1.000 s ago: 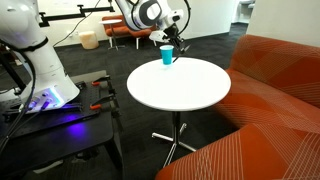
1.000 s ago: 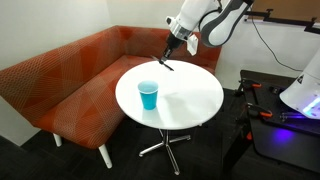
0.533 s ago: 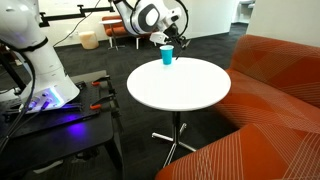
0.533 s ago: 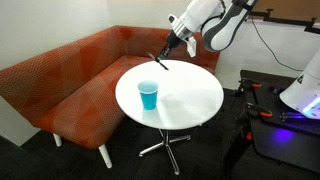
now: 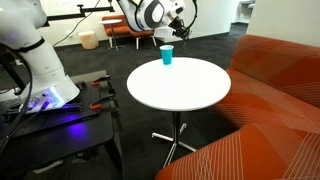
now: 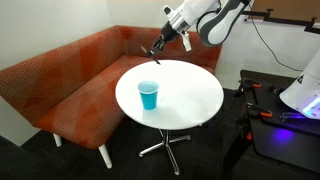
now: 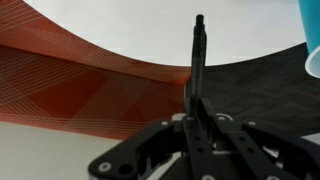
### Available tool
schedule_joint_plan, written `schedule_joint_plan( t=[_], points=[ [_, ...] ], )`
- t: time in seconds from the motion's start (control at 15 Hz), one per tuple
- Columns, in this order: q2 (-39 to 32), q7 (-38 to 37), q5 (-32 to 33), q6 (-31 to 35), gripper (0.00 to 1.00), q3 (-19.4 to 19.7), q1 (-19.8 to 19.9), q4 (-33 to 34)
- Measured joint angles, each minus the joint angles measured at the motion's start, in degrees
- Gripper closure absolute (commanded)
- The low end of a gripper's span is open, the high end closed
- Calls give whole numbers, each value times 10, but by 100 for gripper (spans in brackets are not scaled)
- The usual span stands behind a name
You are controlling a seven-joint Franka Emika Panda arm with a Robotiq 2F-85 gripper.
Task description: Put the pen in the cup
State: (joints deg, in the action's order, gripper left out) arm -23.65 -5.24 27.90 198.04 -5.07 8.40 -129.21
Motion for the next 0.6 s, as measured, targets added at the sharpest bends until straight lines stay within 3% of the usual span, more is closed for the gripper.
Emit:
schedule_joint_plan(
  t=[0.6],
  points=[
    [-29, 5, 141, 0, 97, -189, 208, 32]
  ],
)
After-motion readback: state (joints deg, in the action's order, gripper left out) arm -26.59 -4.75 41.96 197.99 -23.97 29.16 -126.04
